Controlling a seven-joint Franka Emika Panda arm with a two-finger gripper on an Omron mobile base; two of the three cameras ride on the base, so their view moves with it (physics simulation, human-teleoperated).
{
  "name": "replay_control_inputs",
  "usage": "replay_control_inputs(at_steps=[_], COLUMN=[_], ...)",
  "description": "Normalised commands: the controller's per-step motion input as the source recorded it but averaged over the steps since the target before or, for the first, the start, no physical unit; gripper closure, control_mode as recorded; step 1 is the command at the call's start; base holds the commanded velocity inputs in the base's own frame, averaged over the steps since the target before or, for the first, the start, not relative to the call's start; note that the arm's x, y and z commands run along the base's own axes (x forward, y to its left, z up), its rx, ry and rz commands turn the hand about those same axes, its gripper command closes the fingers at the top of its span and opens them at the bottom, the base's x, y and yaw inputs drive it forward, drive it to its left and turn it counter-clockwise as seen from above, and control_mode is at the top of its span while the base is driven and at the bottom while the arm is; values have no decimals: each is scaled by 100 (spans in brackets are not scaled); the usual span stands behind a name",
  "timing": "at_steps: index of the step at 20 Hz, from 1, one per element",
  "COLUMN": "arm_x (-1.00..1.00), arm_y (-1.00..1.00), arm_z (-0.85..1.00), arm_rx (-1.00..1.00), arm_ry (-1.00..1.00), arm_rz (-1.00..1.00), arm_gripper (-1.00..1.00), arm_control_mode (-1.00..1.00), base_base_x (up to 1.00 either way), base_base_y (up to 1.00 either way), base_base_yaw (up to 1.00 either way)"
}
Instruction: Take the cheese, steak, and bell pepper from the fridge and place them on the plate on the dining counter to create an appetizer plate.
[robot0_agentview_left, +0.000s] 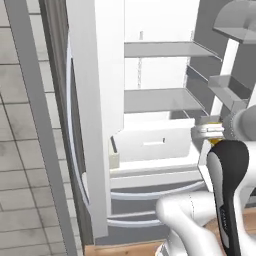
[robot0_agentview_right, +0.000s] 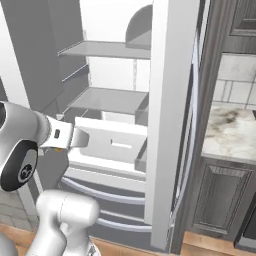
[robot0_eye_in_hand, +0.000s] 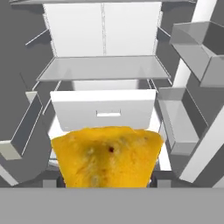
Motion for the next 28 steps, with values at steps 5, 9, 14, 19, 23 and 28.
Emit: replay_control_inputs(at_steps=[5, 9, 14, 19, 23, 28], arm_x=[0, 0, 0, 0, 0, 0], arm_y=[0, 0, 0, 0, 0, 0], arm_z=[0, 0, 0, 0, 0, 0], arm_rx=[0, 0, 0, 0, 0, 0], arm_ry=[0, 0, 0, 0, 0, 0], arm_rz=[0, 0, 0, 0, 0, 0], arm_gripper=[100, 100, 100, 100, 100, 100], arm_control_mode=[100, 100, 100, 100, 100, 100], base_base_x=[-55, -71, -74, -50, -11, 0], base_base_y=[3, 15, 12, 38, 67, 70], base_base_yaw=[28, 33, 37, 43, 50, 59])
